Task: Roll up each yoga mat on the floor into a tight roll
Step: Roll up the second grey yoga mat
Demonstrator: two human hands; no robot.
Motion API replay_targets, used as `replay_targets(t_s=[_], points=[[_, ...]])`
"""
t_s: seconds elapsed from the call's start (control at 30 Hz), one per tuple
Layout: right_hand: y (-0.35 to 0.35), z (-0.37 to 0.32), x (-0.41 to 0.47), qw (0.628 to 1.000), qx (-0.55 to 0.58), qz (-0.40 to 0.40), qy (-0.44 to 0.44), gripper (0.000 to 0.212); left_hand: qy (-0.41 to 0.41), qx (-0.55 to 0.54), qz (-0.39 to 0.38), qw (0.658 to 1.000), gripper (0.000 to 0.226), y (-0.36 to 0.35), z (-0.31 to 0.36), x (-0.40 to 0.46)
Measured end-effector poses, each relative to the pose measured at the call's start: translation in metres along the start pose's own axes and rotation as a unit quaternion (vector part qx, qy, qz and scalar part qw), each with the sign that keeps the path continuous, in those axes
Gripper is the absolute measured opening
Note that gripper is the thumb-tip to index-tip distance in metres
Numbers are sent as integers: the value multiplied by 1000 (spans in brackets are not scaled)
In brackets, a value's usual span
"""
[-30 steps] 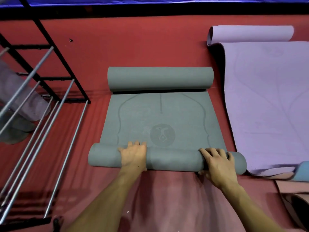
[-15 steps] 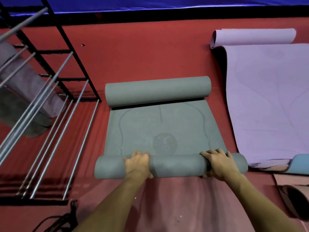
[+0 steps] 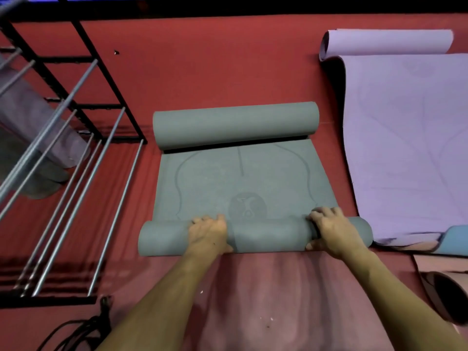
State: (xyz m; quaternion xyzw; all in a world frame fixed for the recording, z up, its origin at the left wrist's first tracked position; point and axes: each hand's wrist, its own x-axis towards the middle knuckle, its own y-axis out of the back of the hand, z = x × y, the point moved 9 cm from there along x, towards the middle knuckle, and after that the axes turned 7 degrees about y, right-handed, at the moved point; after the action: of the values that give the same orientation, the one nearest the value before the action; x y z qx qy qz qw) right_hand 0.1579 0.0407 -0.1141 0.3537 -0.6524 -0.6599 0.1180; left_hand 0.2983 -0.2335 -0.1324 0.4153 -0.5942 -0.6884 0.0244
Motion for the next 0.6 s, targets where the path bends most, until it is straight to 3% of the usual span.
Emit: replay_targets(t_s=[0.07,0.17,0.33,0.43,0.6], points=[[4,1,2,1000,-15,3,-2,89,2,4,-2,1000,100,-4,2,-1],[3,-1,6,1000,2,-14,-12,91,19,-11,8,1000,90,-3,-1,4],[12,-9,11,1000,-18,10,-13,58,5,-4,21,1000,75,14,3,17],[15,-12,14,998,-54,32,-4,53,-4,-38,-1,999,79,21,6,25],[15,-6,7,995,52,76,-27,54,-12,-37,4,999,75,29,6,33]])
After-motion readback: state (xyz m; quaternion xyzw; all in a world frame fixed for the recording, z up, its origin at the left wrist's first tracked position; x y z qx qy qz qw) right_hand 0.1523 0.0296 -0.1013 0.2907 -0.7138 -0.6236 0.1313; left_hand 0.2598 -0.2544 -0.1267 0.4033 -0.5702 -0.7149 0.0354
